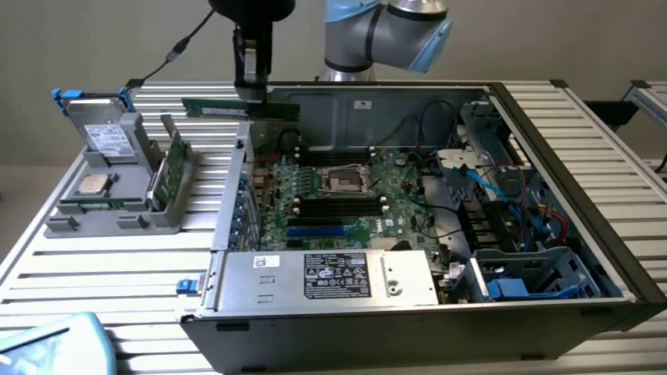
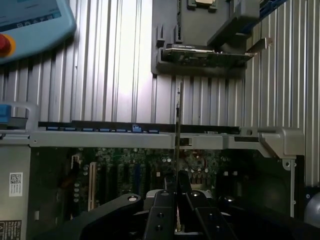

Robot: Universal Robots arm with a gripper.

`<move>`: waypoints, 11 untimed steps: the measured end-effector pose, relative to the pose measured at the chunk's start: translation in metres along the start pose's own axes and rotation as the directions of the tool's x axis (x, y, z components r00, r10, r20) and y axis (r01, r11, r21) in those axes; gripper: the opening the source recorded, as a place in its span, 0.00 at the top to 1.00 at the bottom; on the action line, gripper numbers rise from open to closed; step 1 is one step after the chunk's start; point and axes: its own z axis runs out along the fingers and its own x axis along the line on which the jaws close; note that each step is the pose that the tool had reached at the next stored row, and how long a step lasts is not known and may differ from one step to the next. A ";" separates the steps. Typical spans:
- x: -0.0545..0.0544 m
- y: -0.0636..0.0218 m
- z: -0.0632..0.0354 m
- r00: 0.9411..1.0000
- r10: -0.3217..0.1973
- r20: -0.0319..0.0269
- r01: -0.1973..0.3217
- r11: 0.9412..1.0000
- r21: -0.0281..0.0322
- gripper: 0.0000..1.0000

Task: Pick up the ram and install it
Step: 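Pick up the ram and move it above insertion slot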

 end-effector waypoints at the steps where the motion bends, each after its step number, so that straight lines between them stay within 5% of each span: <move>1: 0.000 -0.0048 -0.0006 1.000 0.000 0.000 0.000 1.000 0.000 0.87; 11: 0.004 -0.0497 -0.0062 1.000 0.000 0.004 0.000 1.000 0.000 0.87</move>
